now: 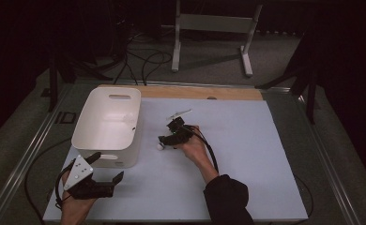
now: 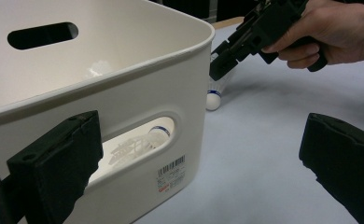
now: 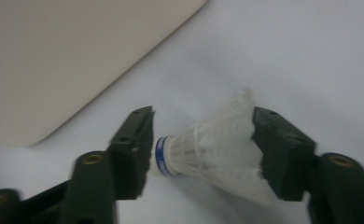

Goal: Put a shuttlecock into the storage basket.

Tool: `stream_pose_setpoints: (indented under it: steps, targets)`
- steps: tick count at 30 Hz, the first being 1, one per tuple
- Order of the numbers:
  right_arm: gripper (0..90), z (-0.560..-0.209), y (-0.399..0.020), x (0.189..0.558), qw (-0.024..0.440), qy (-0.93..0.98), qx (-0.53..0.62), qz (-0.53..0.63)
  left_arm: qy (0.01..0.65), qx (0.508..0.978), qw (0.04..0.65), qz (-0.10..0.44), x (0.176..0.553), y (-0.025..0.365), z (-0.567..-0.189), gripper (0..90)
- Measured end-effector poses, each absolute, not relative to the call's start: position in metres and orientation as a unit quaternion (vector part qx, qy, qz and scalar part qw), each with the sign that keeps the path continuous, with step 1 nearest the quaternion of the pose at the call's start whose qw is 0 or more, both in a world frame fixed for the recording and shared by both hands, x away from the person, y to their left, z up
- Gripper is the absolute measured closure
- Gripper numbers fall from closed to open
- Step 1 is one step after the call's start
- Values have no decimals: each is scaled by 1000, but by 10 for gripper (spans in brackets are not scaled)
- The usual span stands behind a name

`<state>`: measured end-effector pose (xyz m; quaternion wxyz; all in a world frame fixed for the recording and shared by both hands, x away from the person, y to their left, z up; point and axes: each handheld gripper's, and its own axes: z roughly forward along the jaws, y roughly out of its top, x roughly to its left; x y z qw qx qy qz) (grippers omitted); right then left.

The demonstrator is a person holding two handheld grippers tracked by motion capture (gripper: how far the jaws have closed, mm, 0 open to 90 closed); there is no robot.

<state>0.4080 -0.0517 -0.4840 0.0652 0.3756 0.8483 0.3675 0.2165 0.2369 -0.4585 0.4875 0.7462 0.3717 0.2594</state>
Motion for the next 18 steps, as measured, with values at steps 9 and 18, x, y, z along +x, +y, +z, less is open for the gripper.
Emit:
stream_pose_setpoints:
  steps: [9, 18]
  targets:
    - [666, -481, -51, 406, 37, 851, 360, 381, 372, 746, 487, 259, 217, 237, -459, 3]
    - [880, -475, -54, 404, 48, 848, 350, 395, 372, 746, 488, 258, 217, 236, -459, 3]
